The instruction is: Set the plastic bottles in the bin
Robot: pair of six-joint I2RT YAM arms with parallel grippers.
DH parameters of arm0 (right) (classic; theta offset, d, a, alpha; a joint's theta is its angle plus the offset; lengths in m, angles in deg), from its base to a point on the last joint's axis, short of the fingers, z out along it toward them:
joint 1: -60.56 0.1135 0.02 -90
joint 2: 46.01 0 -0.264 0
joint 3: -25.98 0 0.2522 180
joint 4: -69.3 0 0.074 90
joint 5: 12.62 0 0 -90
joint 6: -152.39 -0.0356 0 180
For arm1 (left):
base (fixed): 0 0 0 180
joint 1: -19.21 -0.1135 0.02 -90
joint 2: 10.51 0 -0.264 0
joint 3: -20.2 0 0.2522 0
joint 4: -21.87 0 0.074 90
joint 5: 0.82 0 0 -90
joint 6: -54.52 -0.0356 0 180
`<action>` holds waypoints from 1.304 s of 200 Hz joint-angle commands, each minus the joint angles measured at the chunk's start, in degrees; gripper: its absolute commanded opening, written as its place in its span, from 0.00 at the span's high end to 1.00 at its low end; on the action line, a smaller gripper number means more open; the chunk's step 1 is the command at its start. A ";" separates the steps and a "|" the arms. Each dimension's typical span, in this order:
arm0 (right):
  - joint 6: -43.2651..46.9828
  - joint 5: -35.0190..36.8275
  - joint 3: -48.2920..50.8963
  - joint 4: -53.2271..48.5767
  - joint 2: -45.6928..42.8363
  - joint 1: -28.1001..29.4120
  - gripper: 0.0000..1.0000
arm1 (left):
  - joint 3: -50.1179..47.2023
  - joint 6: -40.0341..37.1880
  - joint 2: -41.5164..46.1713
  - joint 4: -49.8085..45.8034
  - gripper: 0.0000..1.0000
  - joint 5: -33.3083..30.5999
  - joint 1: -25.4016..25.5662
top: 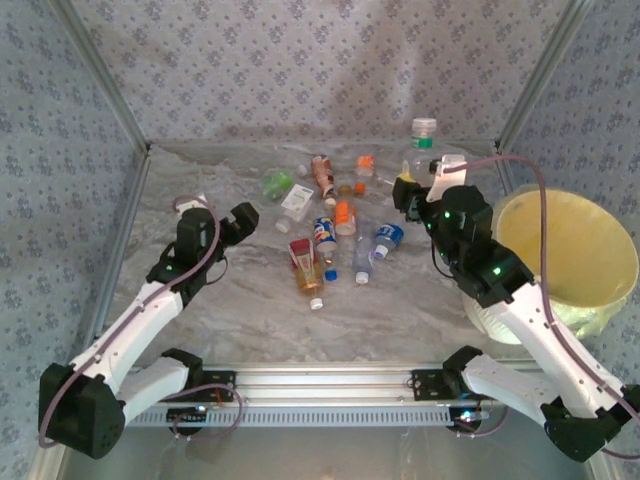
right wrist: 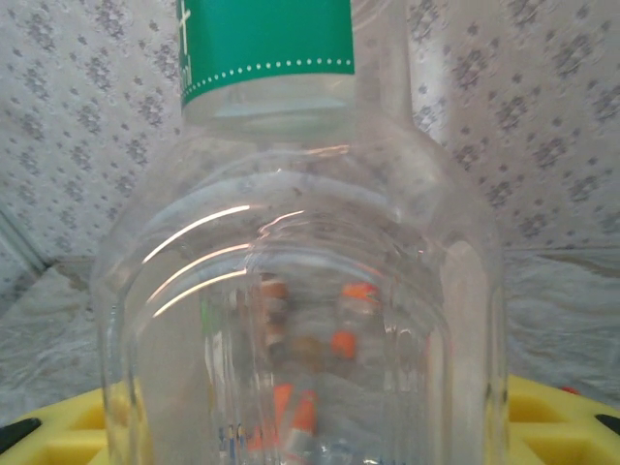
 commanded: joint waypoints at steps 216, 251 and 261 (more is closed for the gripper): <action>-7.39 7.96 -1.49 -34.60 -8.17 -47.70 0.56 | 16.27 2.10 -19.47 5.06 0.02 21.52 -0.11; -9.33 8.59 4.60 -34.54 -8.00 -50.90 0.57 | 20.30 2.02 -24.11 3.51 0.02 25.03 0.67; -9.55 7.03 5.18 -34.45 -7.46 -52.41 0.55 | 21.03 1.82 -24.69 3.01 0.02 24.87 1.16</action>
